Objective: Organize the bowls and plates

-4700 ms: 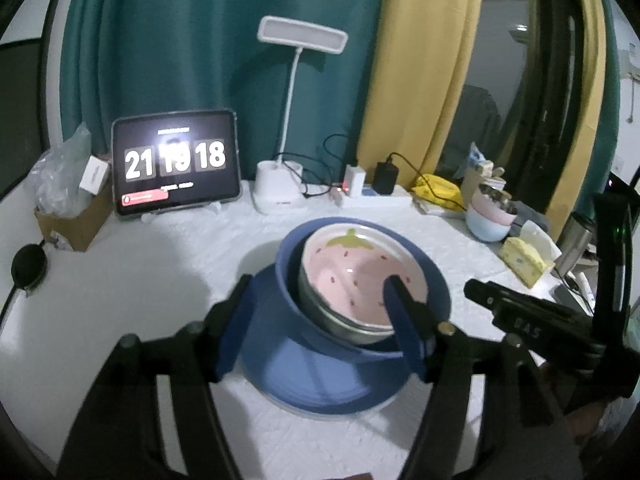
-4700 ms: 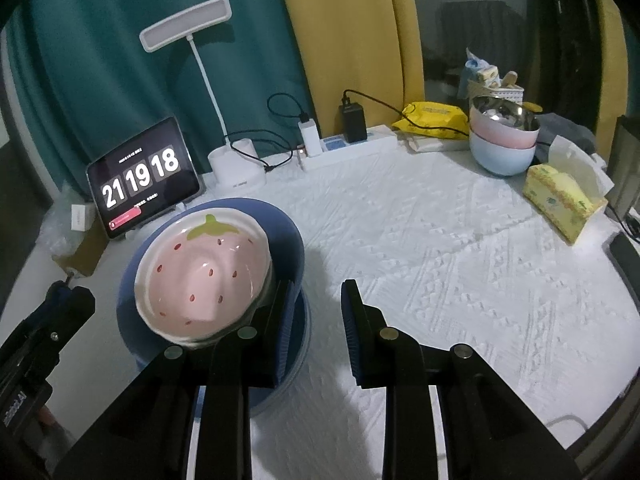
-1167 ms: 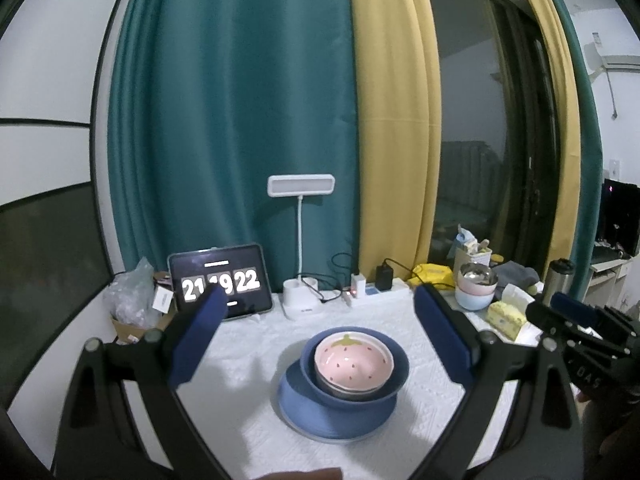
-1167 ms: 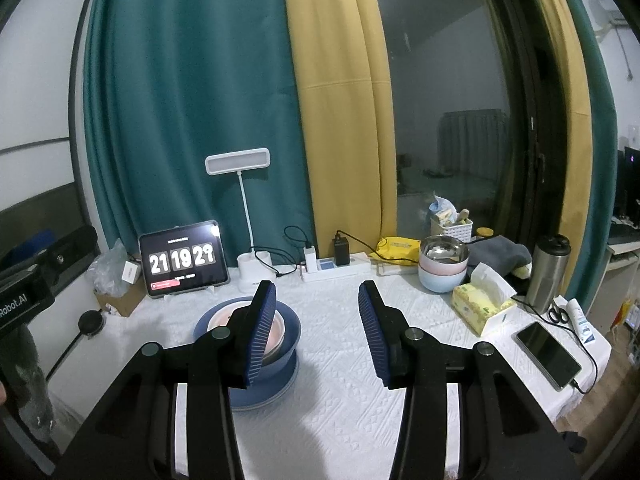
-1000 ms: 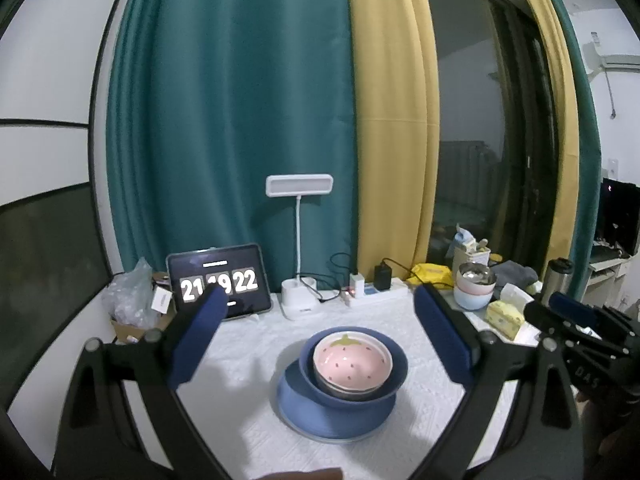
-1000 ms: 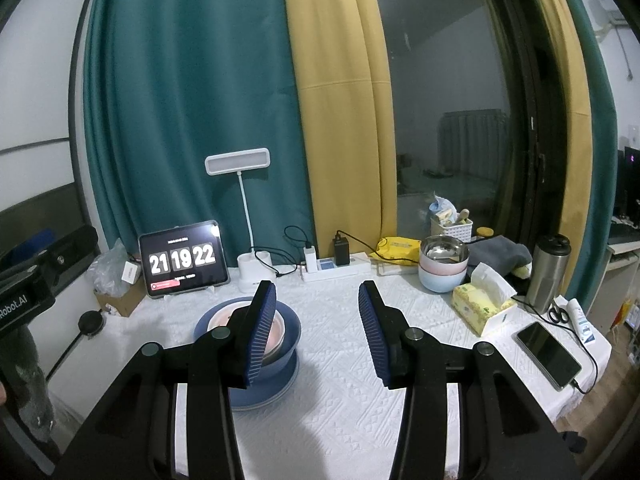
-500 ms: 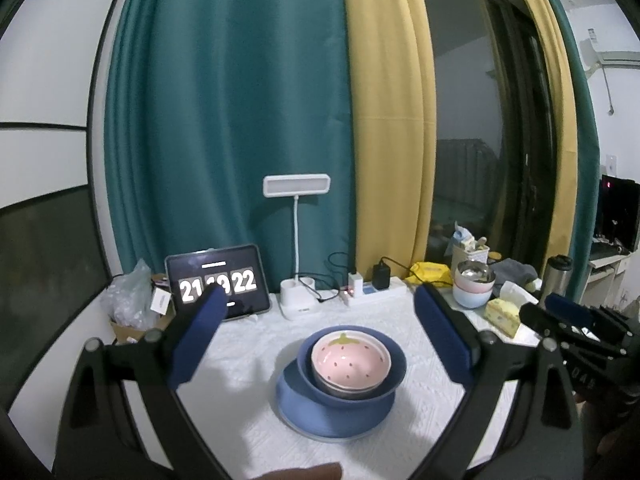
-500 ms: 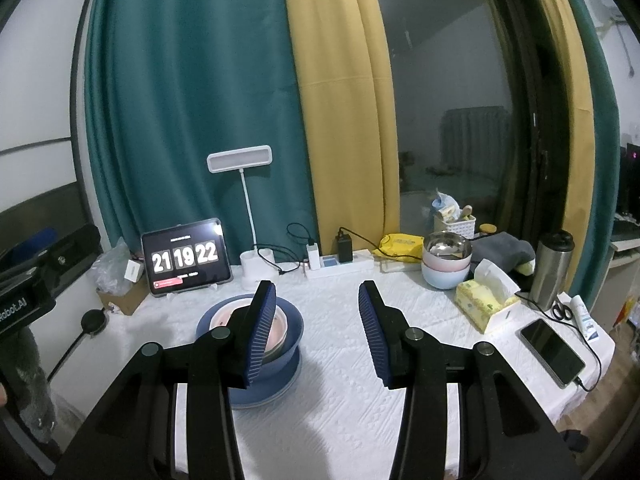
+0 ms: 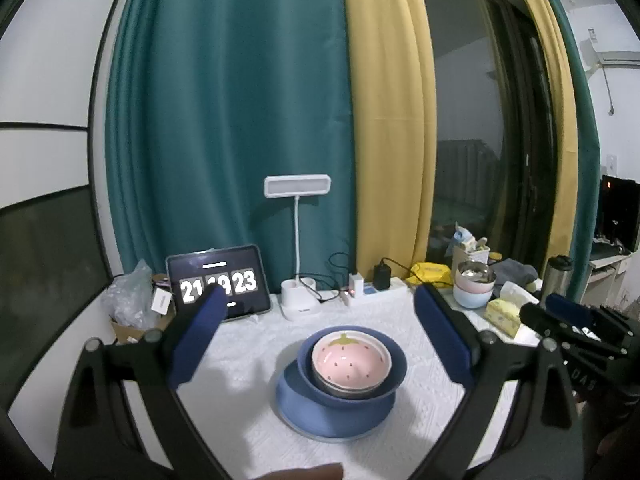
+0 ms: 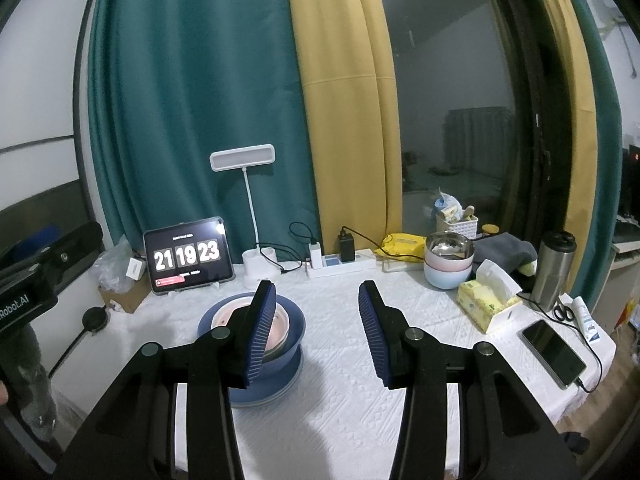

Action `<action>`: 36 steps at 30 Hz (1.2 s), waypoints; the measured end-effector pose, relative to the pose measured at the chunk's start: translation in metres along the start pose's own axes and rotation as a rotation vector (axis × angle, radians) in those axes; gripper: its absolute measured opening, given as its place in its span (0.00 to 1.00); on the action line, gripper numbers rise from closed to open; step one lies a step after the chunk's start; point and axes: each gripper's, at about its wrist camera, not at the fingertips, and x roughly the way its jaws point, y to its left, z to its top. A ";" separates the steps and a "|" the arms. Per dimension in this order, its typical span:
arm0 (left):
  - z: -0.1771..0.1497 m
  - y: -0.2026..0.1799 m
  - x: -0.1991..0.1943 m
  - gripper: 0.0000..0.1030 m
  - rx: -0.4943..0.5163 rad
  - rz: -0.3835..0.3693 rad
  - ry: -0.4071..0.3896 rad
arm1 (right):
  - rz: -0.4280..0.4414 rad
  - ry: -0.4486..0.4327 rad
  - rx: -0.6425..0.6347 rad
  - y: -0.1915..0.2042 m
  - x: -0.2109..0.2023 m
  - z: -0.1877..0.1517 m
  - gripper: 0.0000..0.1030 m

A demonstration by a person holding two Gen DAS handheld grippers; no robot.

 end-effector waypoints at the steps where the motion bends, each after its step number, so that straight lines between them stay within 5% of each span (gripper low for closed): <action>1: 0.000 0.000 0.000 0.93 0.000 -0.001 0.001 | 0.001 0.000 -0.001 0.000 0.000 0.000 0.45; 36: 0.001 -0.002 0.000 0.93 -0.004 -0.007 0.006 | -0.003 0.002 0.004 -0.001 0.000 0.002 0.45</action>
